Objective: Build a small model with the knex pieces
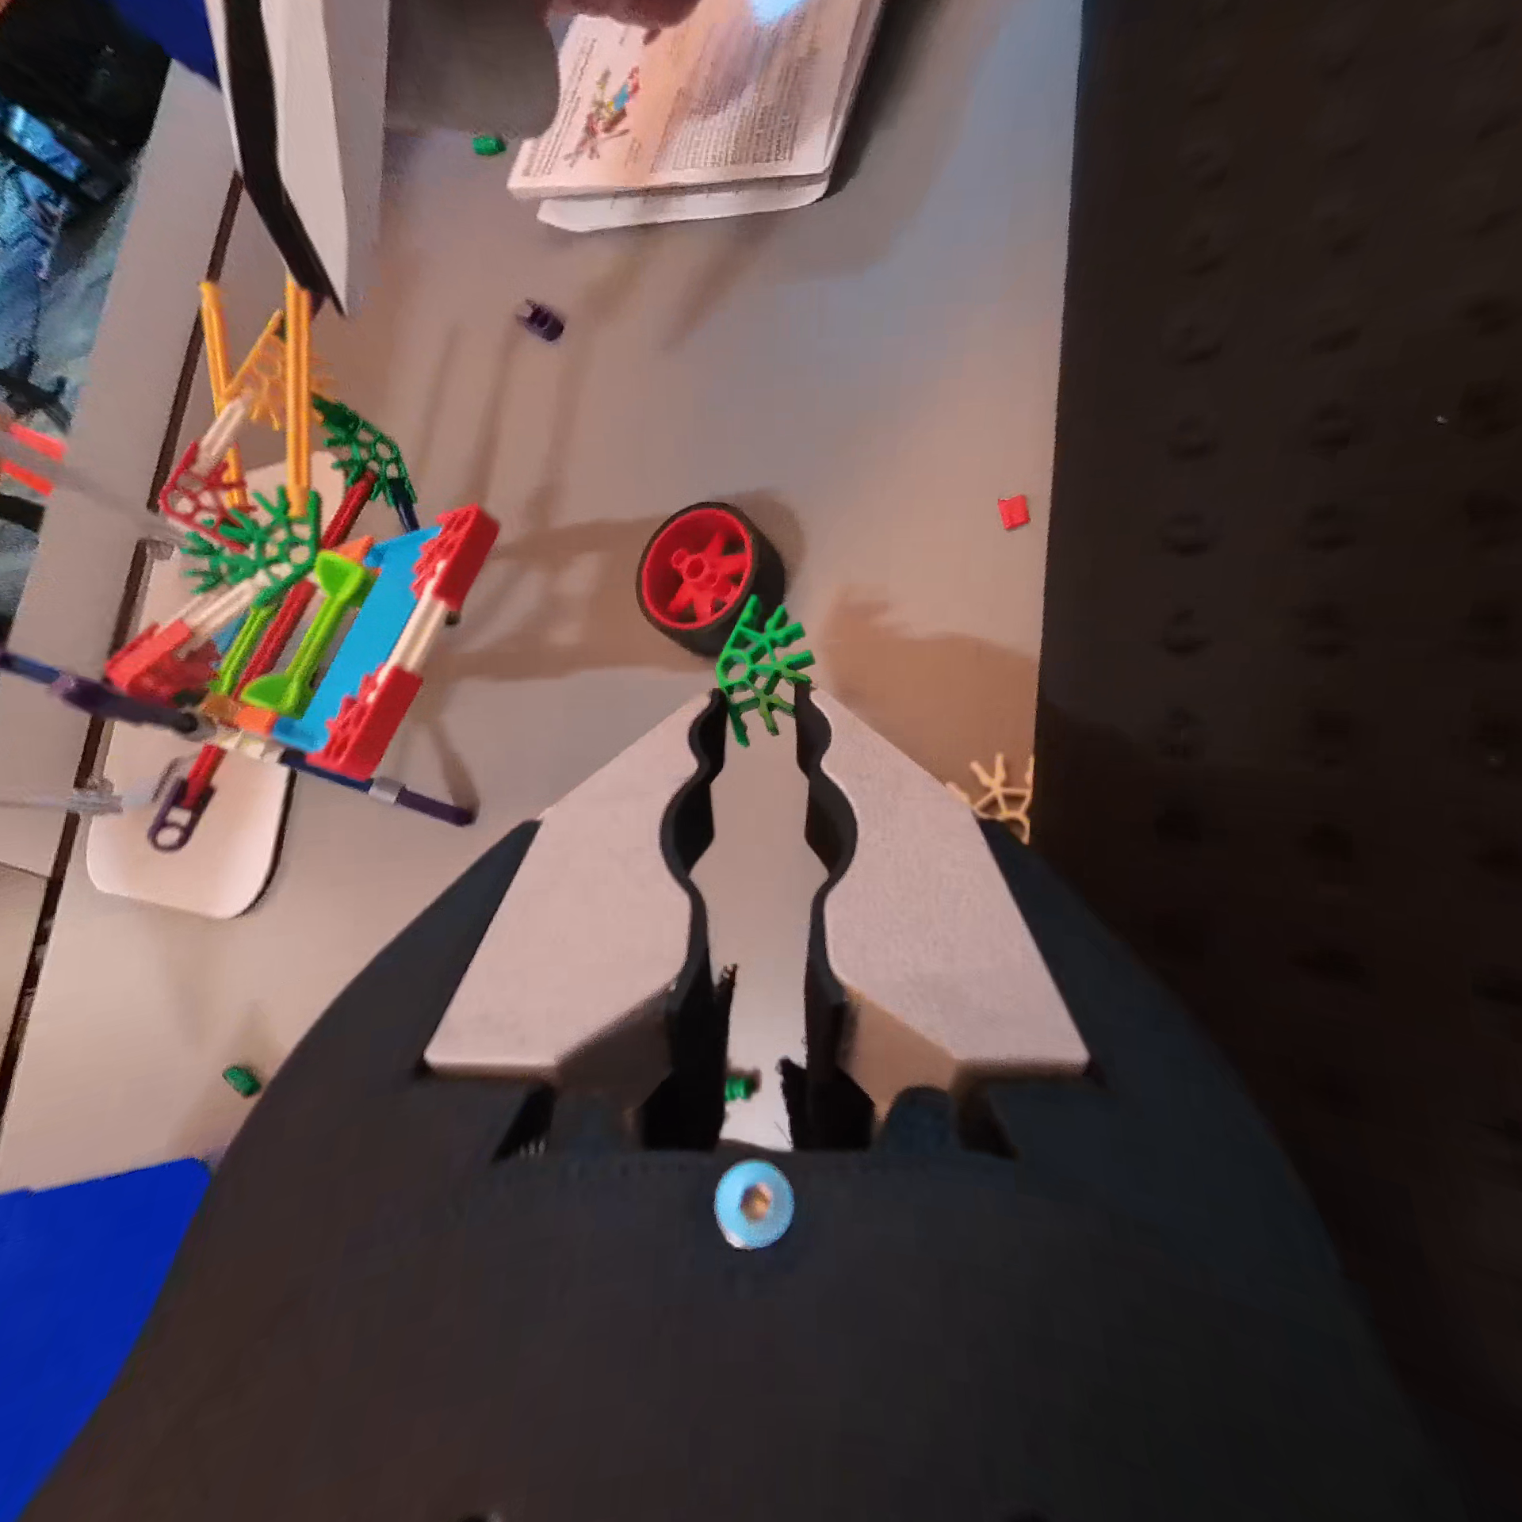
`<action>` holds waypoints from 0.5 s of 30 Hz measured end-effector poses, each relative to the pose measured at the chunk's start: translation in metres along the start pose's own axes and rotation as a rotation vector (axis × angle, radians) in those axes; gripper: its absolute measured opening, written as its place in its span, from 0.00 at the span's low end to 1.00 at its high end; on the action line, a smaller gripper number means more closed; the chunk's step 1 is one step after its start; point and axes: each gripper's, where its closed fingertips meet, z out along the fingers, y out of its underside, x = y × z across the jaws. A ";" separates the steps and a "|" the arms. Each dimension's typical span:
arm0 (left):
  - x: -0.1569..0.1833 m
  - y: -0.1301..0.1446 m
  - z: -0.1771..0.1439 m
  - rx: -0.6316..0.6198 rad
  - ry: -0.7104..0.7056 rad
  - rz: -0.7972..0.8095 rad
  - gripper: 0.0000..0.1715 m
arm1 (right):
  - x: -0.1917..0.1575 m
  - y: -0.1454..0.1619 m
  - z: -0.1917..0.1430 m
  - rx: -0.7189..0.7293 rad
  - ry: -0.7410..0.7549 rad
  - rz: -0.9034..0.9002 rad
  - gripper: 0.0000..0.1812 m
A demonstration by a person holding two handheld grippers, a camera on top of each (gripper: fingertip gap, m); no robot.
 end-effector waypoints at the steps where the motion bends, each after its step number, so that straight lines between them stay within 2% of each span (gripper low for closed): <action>1: 0.000 -0.002 0.004 -0.002 -0.002 0.016 0.08 | -0.005 0.003 0.001 -0.018 -0.027 -0.008 0.17; 10: 0.023 -0.005 0.027 -0.011 0.100 0.026 0.10 | -0.011 0.013 0.009 -0.063 -0.046 -0.034 0.17; 12: 0.020 -0.004 0.022 -0.019 0.090 0.019 0.19 | -0.011 0.015 0.010 -0.068 -0.046 -0.036 0.17; 15: 0.004 0.003 0.000 -0.024 0.021 -0.014 0.19 | -0.009 0.015 0.010 -0.062 -0.039 -0.033 0.17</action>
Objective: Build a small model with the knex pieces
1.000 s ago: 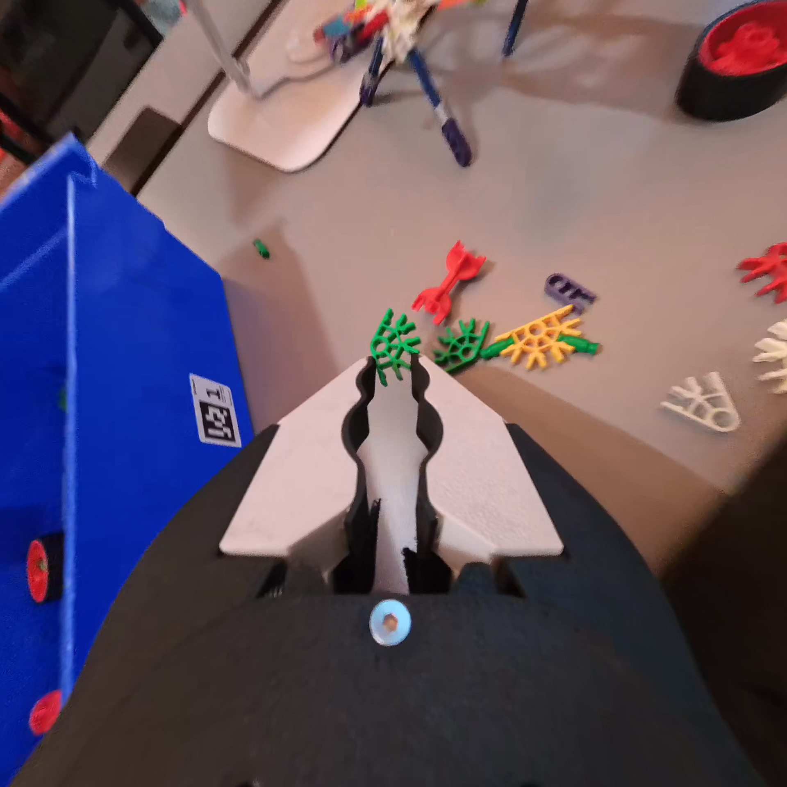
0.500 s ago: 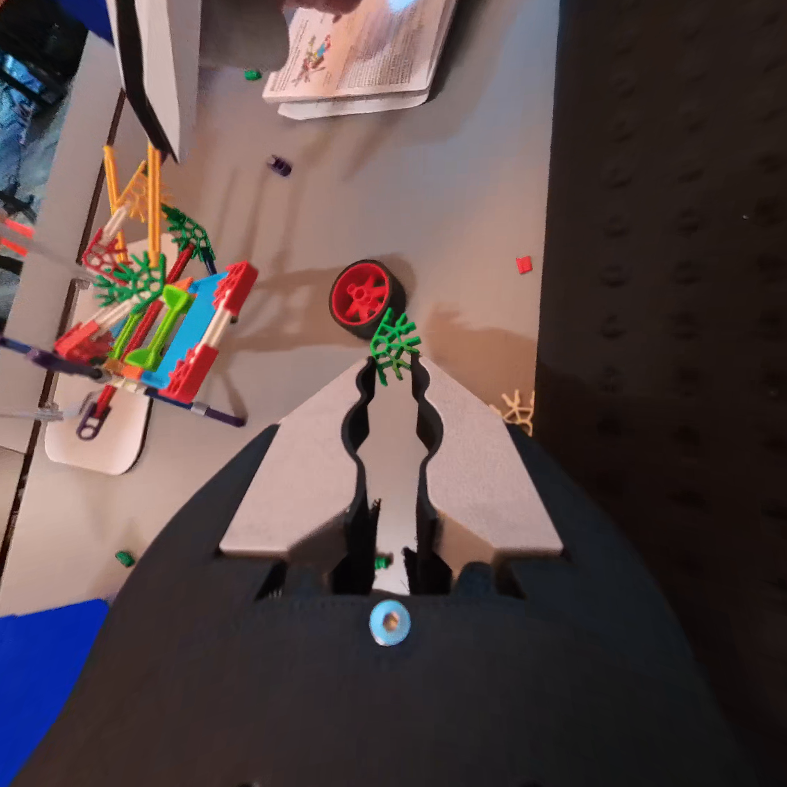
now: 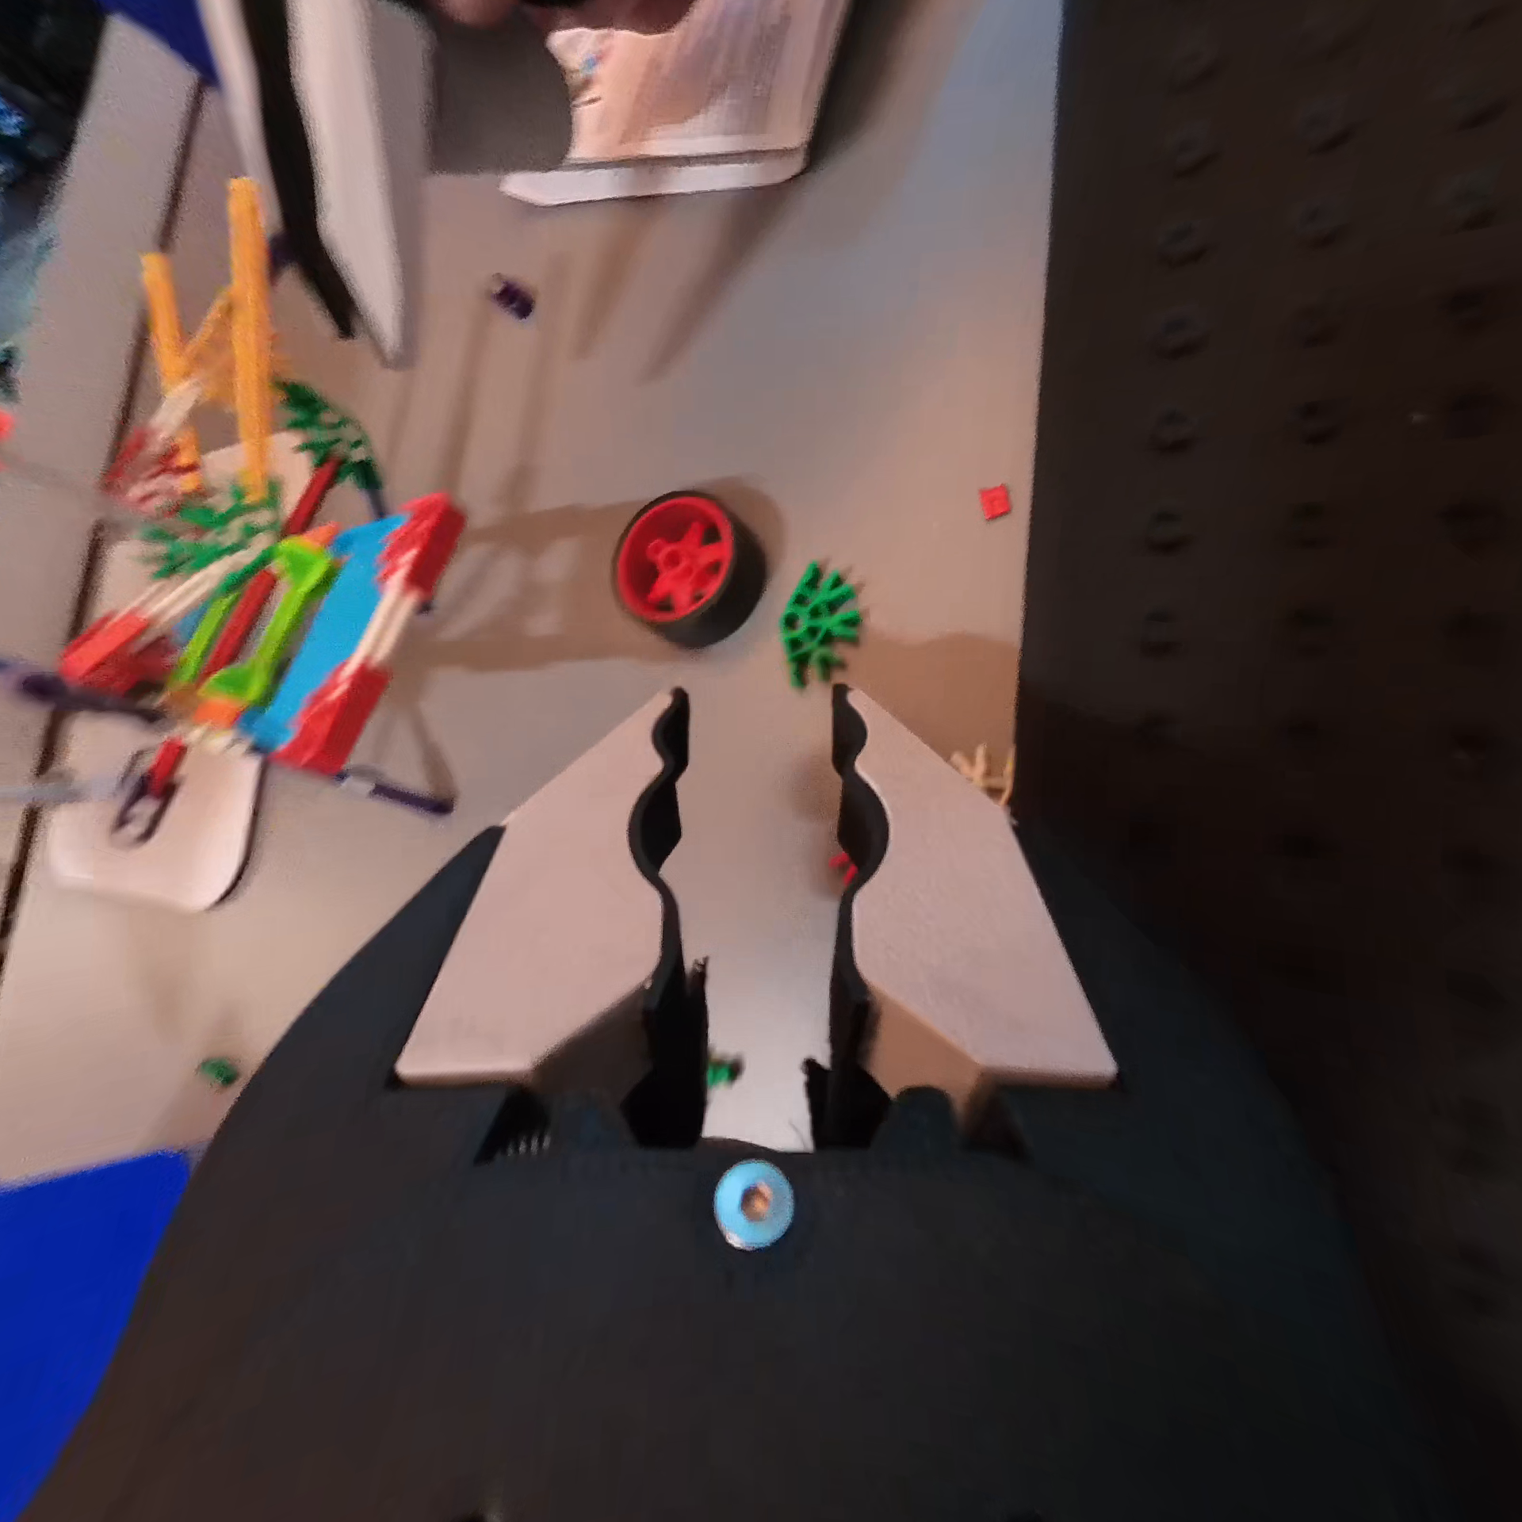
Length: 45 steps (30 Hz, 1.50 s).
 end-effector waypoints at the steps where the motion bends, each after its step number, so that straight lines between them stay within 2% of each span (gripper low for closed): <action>1: -0.009 0.005 -0.011 -0.005 -0.040 -0.018 0.19 | 0.000 0.000 0.000 0.002 0.001 0.001 0.17; 8: -0.077 0.062 -0.124 -0.114 -0.361 -0.124 0.17 | -0.002 0.003 0.005 -0.015 0.003 -0.013 0.17; 11: -0.101 0.097 -0.167 -0.224 -0.491 -0.145 0.16 | -0.002 0.005 0.008 -0.025 0.004 -0.020 0.17; 13: -0.113 0.126 -0.190 -0.309 -0.560 -0.217 0.16 | -0.002 0.008 0.010 -0.034 0.007 -0.018 0.17; 17: -0.119 0.172 -0.218 -0.361 -0.656 -0.378 0.21 | -0.001 0.014 0.014 -0.054 0.005 -0.016 0.17; 23: -0.112 0.205 -0.217 -0.311 -0.677 -0.577 0.30 | -0.004 0.020 0.019 -0.084 -0.014 -0.024 0.17; 27: -0.102 0.211 -0.199 -0.285 -0.619 -0.643 0.24 | -0.005 0.023 0.021 -0.100 -0.020 -0.032 0.17; 29: -0.095 0.202 -0.183 -0.248 -0.563 -0.659 0.21 | -0.005 0.024 0.022 -0.100 -0.019 -0.031 0.17; 32: -0.092 0.191 -0.168 -0.241 -0.551 -0.626 0.22 | -0.004 0.023 0.021 -0.096 -0.019 -0.028 0.17; 36: -0.087 0.165 -0.149 -0.163 -0.471 -0.641 0.24 | -0.005 0.023 0.021 -0.100 -0.021 -0.034 0.17; 41: -0.074 0.128 -0.119 -0.095 -0.367 -0.579 0.35 | -0.004 0.026 0.023 -0.106 -0.022 -0.030 0.17; 43: -0.069 0.117 -0.118 -0.059 -0.325 -0.563 0.33 | -0.003 0.027 0.023 -0.107 -0.023 -0.028 0.17; 45: -0.075 0.108 -0.133 0.007 -0.321 -0.576 0.32 | -0.003 0.027 0.024 -0.107 -0.021 -0.029 0.17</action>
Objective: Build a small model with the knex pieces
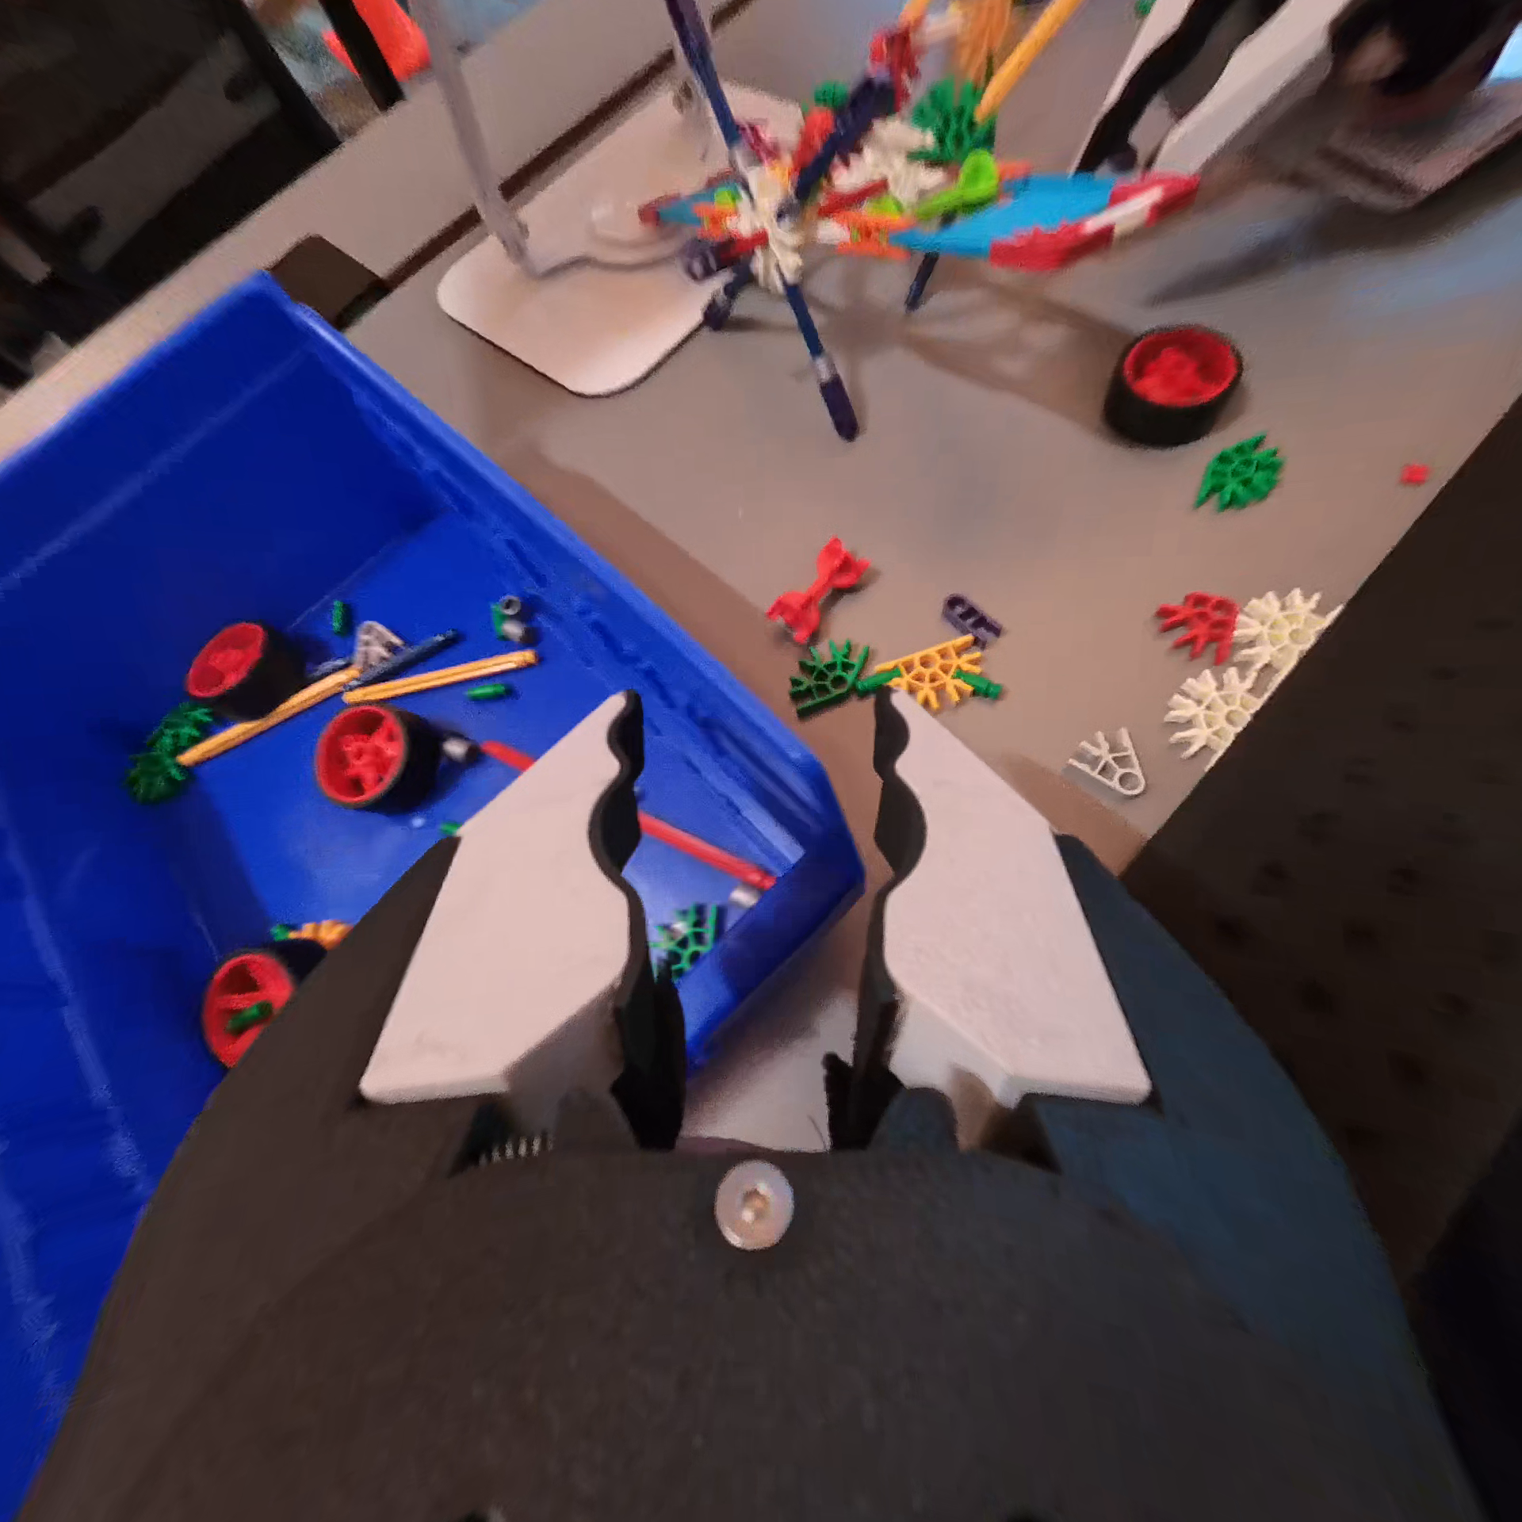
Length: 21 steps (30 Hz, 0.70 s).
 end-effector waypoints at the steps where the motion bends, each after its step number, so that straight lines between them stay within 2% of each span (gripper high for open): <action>1: -0.009 -0.004 -0.009 0.015 -0.023 0.005 0.31 | 0.000 0.000 0.000 0.003 -0.001 0.001 0.17; 2: -0.020 -0.006 -0.019 0.021 -0.052 0.022 0.33 | 0.001 0.000 0.000 0.005 -0.002 0.003 0.17; 4: -0.045 -0.009 -0.037 0.010 -0.133 0.057 0.25 | 0.001 0.000 0.001 0.006 0.000 0.004 0.17; 5: -0.059 -0.008 -0.044 -0.013 -0.185 0.078 0.25 | 0.002 0.001 0.001 0.005 0.000 0.004 0.17; 7: -0.073 -0.014 -0.052 -0.003 -0.197 0.085 0.24 | 0.002 0.002 0.003 0.001 -0.002 0.004 0.17; 9: -0.088 -0.011 -0.055 -0.050 -0.232 0.116 0.21 | 0.003 0.004 0.004 -0.001 -0.001 0.004 0.17; 11: -0.100 -0.001 -0.048 -0.139 -0.262 0.170 0.19 | 0.004 0.006 0.005 -0.005 0.000 0.007 0.17; 15: -0.099 0.016 -0.013 -0.264 -0.211 0.254 0.18 | 0.006 0.008 0.007 -0.012 -0.001 0.012 0.17; 21: -0.108 0.044 0.026 -0.380 -0.130 0.266 0.17 | 0.008 0.011 0.008 -0.016 0.000 0.012 0.17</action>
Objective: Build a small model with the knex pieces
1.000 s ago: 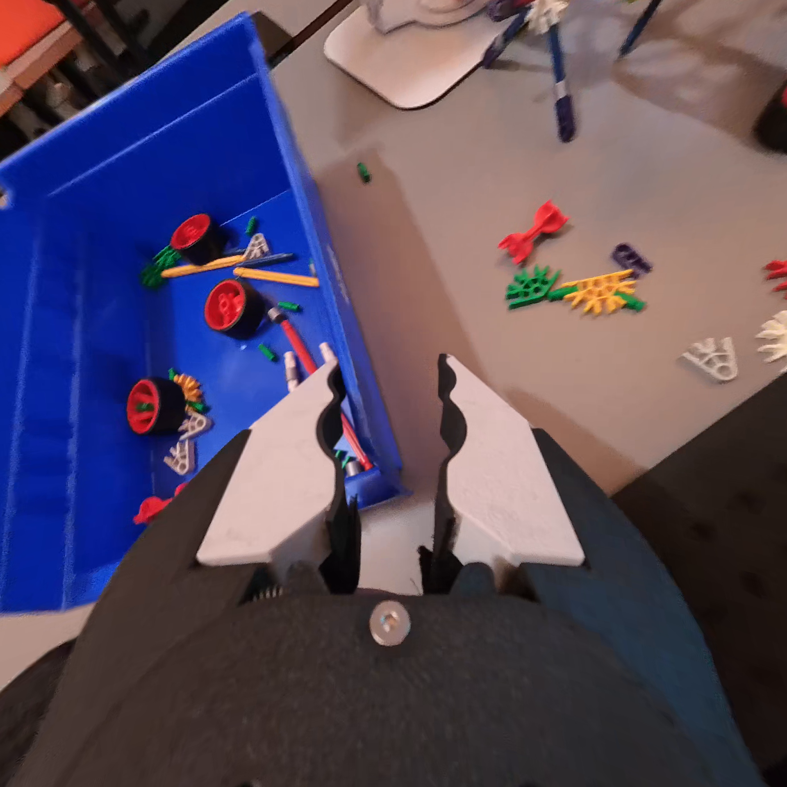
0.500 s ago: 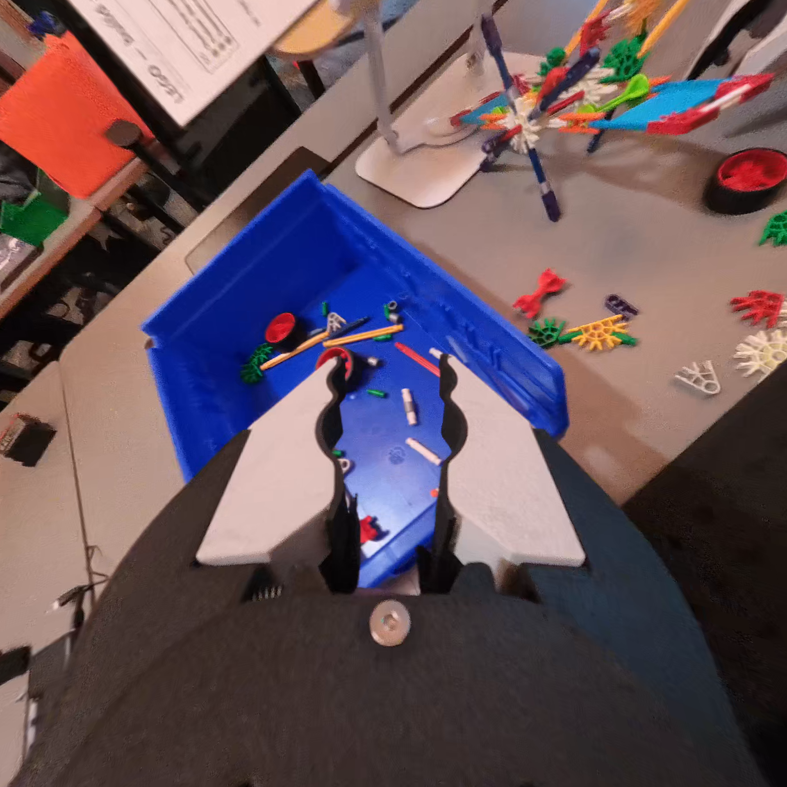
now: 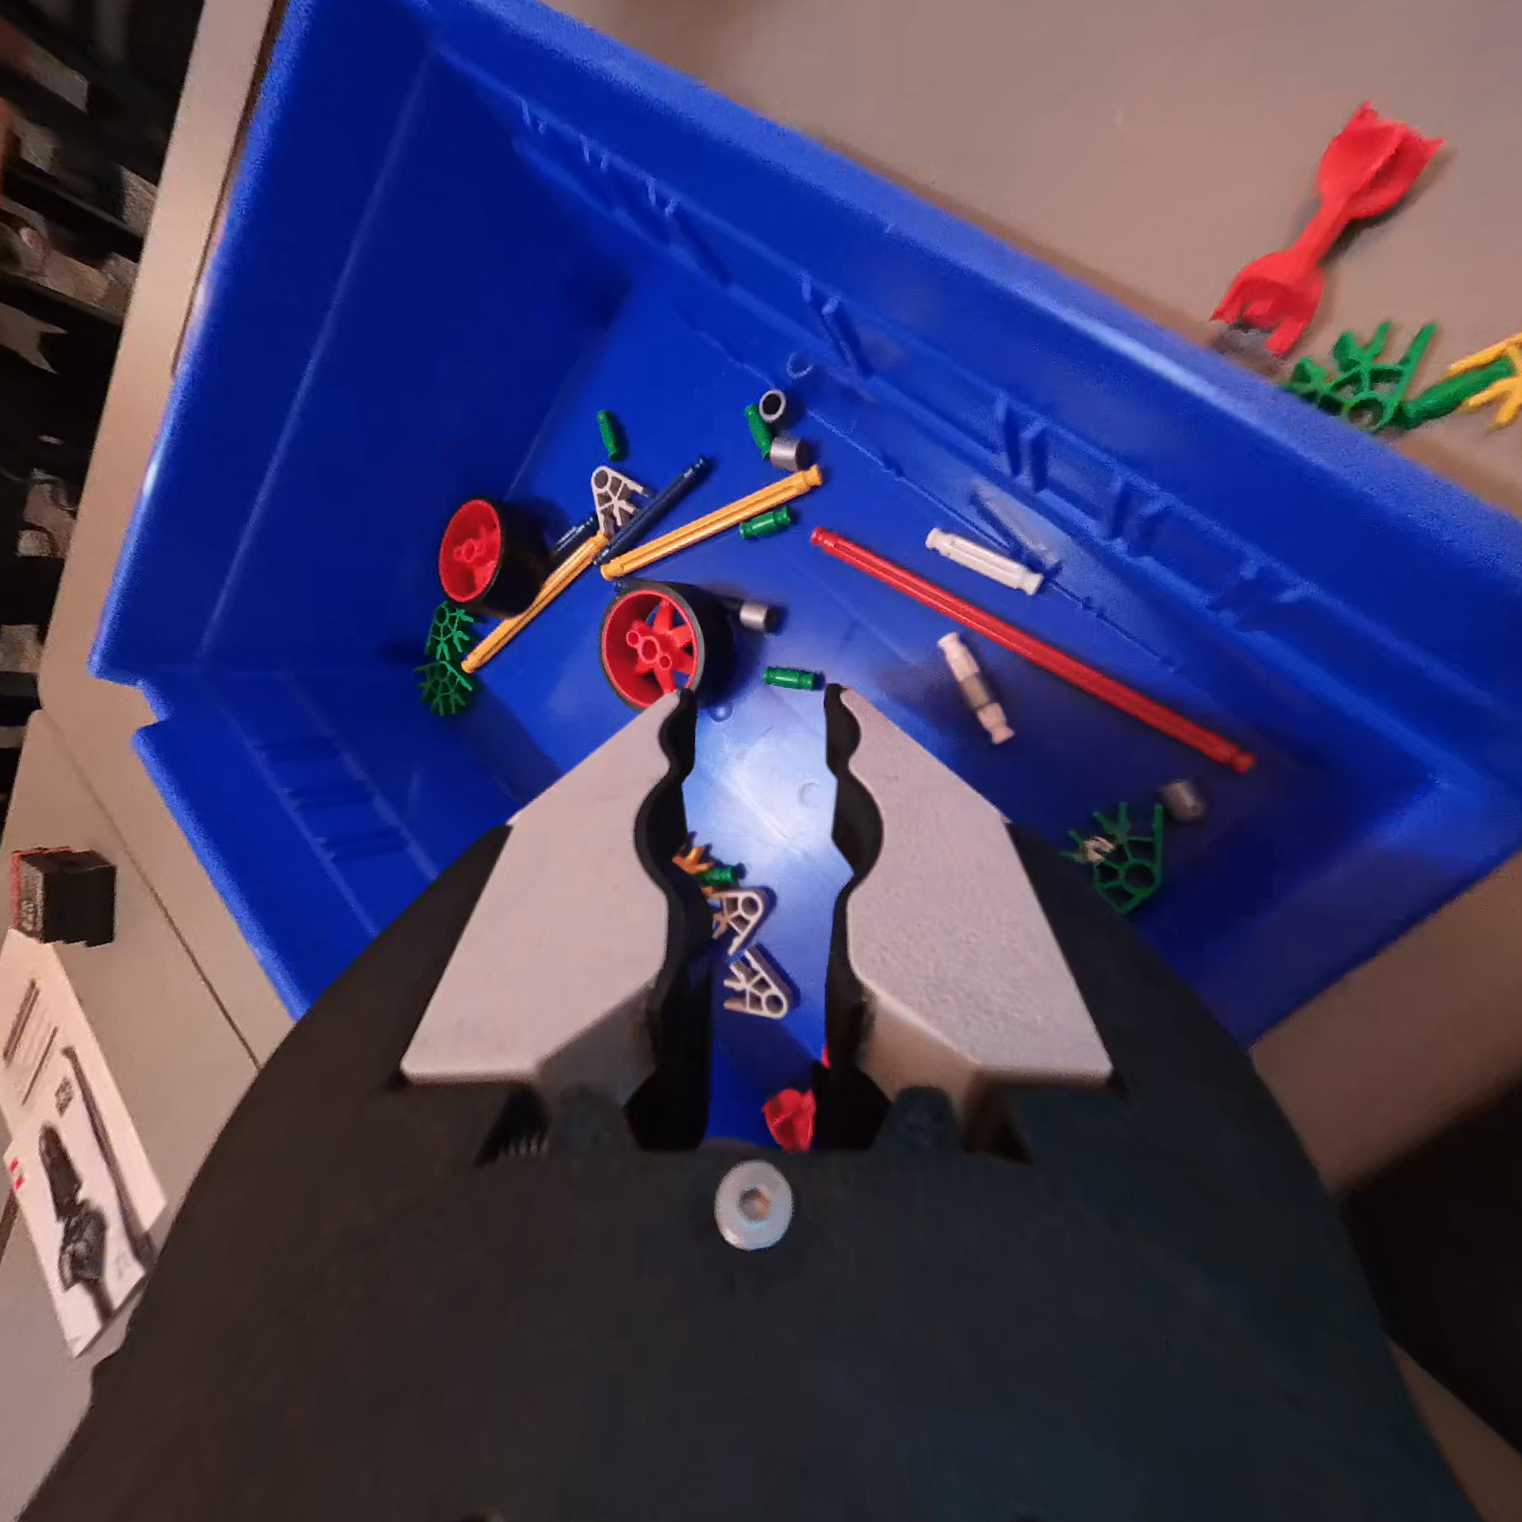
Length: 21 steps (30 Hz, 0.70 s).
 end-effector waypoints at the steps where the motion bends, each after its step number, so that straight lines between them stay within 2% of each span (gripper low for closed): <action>1: -0.001 0.001 0.004 -0.002 0.009 -0.009 0.17 | 0.000 0.000 0.000 0.000 -0.001 0.000 0.17; 9: -0.001 0.012 0.025 -0.046 0.062 -0.017 0.16 | -0.001 0.001 0.001 -0.005 -0.009 -0.006 0.17; 17: -0.016 0.005 0.025 -0.043 0.042 0.001 0.16 | 0.000 0.004 0.003 -0.013 -0.008 0.006 0.17; 21: -0.012 0.013 0.016 -0.079 0.063 0.022 0.15 | 0.002 0.005 0.002 -0.015 -0.002 0.008 0.17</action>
